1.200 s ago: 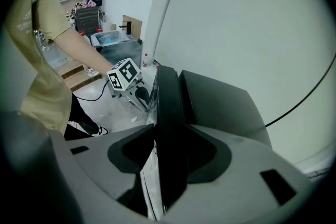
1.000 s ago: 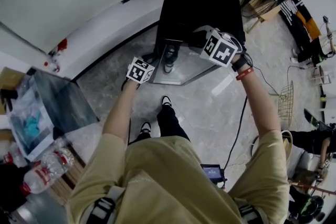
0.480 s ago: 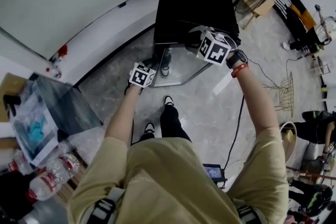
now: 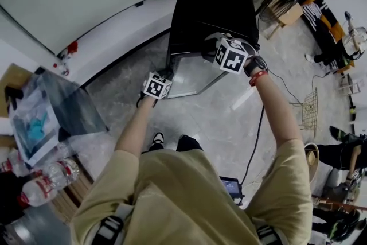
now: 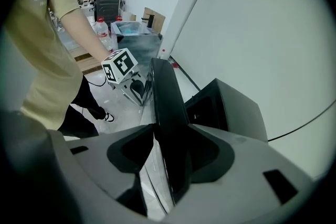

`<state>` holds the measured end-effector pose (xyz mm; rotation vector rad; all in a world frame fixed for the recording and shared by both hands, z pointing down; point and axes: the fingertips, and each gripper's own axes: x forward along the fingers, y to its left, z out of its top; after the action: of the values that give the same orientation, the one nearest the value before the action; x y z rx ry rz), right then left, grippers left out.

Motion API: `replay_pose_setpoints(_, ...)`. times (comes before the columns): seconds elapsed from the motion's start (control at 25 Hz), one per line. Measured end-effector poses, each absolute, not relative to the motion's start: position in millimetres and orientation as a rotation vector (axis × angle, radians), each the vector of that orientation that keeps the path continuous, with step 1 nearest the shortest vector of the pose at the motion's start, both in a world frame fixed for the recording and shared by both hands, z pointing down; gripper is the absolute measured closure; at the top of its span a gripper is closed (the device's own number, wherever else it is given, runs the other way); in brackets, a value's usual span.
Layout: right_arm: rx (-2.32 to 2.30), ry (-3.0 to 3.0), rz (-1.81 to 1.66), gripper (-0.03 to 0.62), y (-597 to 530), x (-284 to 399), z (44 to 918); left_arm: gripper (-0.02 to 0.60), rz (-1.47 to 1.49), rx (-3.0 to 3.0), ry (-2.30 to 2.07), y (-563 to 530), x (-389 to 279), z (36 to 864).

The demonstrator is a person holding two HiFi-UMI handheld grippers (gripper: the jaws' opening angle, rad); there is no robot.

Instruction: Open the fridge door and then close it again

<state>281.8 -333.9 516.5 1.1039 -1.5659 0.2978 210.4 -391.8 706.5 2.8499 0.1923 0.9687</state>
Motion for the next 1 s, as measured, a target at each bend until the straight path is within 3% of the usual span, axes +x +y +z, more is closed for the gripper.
replay_pose_setpoints(1.0,0.775,-1.762,0.026,0.384,-255,229,521,0.469,0.875,2.721,-0.400,-286,142,708)
